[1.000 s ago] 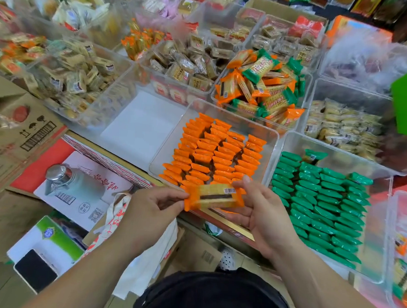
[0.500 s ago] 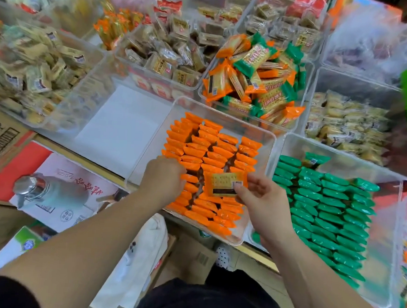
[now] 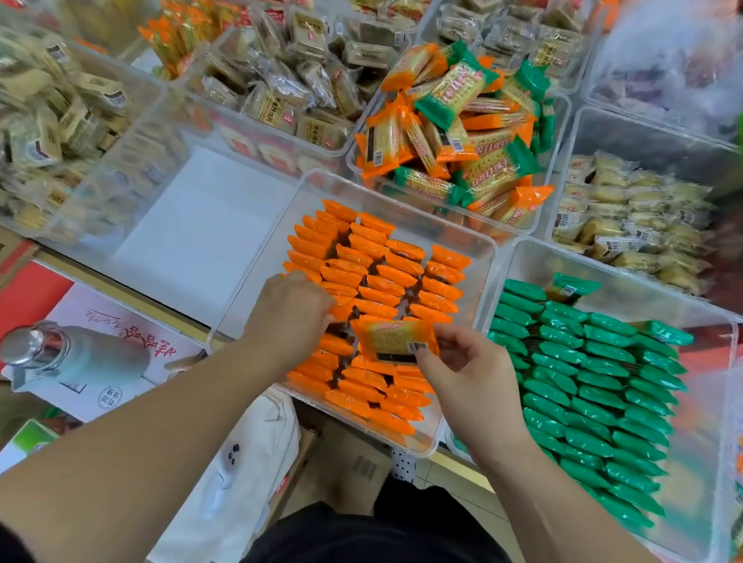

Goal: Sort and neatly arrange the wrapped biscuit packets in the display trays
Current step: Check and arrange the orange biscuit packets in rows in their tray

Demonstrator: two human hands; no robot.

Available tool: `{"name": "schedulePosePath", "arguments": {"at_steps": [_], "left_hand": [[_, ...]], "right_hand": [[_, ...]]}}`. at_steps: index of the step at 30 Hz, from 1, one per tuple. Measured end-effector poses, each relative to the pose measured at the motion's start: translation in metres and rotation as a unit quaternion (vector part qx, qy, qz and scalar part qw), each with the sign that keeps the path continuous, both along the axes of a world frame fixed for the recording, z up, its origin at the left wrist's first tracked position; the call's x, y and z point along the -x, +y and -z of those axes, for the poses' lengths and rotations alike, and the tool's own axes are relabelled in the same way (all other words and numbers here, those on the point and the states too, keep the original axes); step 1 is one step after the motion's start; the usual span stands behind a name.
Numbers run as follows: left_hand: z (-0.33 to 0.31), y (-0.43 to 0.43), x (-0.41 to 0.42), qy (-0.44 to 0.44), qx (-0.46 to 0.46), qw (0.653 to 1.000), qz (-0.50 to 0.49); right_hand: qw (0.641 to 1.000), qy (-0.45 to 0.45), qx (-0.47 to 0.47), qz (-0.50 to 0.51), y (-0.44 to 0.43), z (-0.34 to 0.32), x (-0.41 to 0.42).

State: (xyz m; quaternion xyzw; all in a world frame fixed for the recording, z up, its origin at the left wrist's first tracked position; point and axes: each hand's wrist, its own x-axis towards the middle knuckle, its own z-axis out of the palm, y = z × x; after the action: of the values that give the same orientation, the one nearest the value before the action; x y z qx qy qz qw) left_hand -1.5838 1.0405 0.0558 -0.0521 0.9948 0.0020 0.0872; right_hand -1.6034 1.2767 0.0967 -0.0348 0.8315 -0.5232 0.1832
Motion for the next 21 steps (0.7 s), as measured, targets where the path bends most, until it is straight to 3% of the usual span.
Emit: {"name": "schedulePosePath", "arguments": {"at_steps": [4,9,16,21], "left_hand": [[-0.019,-0.012,-0.012,0.075,-0.078,0.993,-0.057],[-0.037,-0.021,-0.025,0.150,-0.154,0.965,-0.152],[-0.052,-0.034,-0.049,0.224,-0.251,0.906,-0.258],[-0.071,-0.033,-0.089,0.253,-0.304,0.855,-0.336]], "right_hand": [[0.994,0.082,-0.038,-0.064,-0.018,-0.008,0.002],[0.952,0.206,-0.144,-0.176,-0.050,-0.001,0.006],[0.899,0.233,-0.236,-0.286,-0.079,0.023,0.012],[0.833,0.259,-0.347,-0.344,-0.098,0.056,0.015]]}}
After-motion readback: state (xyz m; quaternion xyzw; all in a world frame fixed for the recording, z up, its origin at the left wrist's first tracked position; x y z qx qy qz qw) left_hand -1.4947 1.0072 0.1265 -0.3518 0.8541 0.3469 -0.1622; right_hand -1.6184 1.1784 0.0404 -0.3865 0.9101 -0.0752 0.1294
